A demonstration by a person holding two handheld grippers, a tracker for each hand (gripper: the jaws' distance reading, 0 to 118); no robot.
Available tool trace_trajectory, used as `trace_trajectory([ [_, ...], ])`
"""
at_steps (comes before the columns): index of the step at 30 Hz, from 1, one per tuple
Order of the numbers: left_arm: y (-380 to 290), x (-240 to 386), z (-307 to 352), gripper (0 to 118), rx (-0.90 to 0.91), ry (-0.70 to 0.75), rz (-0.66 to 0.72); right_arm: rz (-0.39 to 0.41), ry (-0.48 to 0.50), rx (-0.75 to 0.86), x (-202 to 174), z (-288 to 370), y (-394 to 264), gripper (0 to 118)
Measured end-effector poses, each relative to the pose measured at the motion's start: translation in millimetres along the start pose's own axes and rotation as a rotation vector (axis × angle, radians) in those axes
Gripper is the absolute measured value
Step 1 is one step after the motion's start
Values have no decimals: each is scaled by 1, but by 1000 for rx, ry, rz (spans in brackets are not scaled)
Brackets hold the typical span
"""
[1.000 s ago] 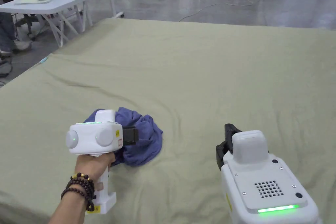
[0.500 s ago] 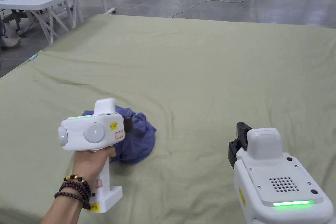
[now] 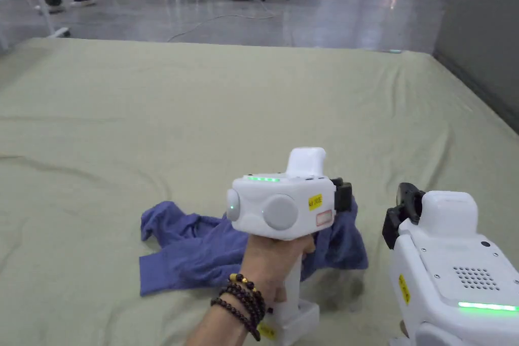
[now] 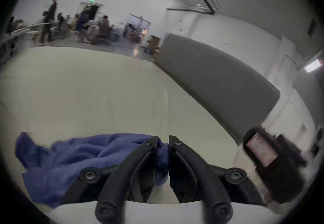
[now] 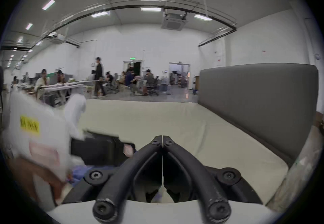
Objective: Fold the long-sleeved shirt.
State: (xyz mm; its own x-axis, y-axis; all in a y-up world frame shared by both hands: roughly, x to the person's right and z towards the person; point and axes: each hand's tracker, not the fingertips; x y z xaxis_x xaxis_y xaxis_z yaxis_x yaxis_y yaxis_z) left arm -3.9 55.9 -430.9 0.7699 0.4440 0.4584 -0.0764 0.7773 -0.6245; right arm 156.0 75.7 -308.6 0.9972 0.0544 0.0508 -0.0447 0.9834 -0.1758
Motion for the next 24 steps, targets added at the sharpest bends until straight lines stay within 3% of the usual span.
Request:
trace_trajectory([
  [3,-25,25,-36,11,-58,3,-4,16,-52,-18,27,4,0,0],
  [4,-31,28,-39,26,-53,45,-14,26,-62,-25,32,6,-1,0],
  [5,-34,28,-39,55,-59,81,-32,33,-75,-28,36,7,-2,0],
  [6,-35,25,-34,93,-60,91,-36,34,-85,-32,37,8,-4,0],
  [7,-34,22,-27,118,-48,96,-33,32,-79,-37,39,9,-5,0],
  [9,-32,10,-1,116,18,101,-34,21,-43,-68,39,8,-5,0],
  [15,-38,-22,103,117,243,328,-36,-2,36,-62,22,12,-4,0],
  [18,-64,-24,151,111,310,517,-85,14,41,-67,12,15,-3,0],
  [19,-76,-24,165,92,323,562,-105,23,45,-64,9,16,-3,0],
  [20,-87,-24,176,64,322,606,-126,30,47,-63,8,17,-3,0],
  [21,-94,-24,187,29,313,647,-138,39,42,-65,5,18,-3,0],
  [22,-103,-25,193,4,296,681,-133,43,37,-68,4,18,-3,0],
  [24,-114,-31,204,4,314,689,-133,41,43,-71,4,20,-3,0],
])
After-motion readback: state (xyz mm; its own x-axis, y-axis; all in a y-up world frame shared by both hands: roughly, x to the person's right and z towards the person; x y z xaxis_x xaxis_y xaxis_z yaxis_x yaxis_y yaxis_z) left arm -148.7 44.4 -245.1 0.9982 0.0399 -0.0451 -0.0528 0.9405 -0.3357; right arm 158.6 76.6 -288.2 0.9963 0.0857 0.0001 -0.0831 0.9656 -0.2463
